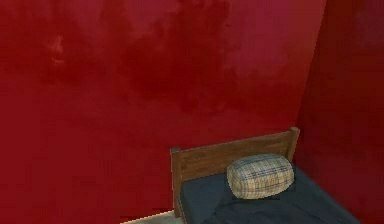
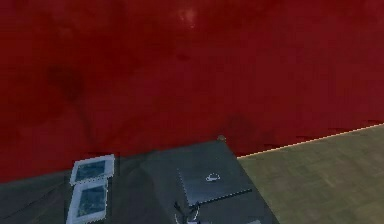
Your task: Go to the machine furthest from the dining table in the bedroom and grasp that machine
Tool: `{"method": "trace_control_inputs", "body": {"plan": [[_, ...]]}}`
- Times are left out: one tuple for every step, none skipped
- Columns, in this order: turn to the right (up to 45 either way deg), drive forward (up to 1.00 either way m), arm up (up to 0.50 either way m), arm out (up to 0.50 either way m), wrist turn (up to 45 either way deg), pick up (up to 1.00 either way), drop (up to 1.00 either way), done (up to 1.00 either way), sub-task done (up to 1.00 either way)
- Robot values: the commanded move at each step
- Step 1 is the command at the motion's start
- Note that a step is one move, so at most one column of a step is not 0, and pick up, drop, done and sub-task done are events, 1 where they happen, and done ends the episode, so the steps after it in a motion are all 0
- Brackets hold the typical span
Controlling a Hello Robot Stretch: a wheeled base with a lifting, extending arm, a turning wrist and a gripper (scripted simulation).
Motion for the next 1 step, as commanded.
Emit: {"method": "trace_control_inputs", "body": {"plan": [[0.0,0.00,0.00,0.00,0.0,0.00,0.00,1.00,0.00]]}}
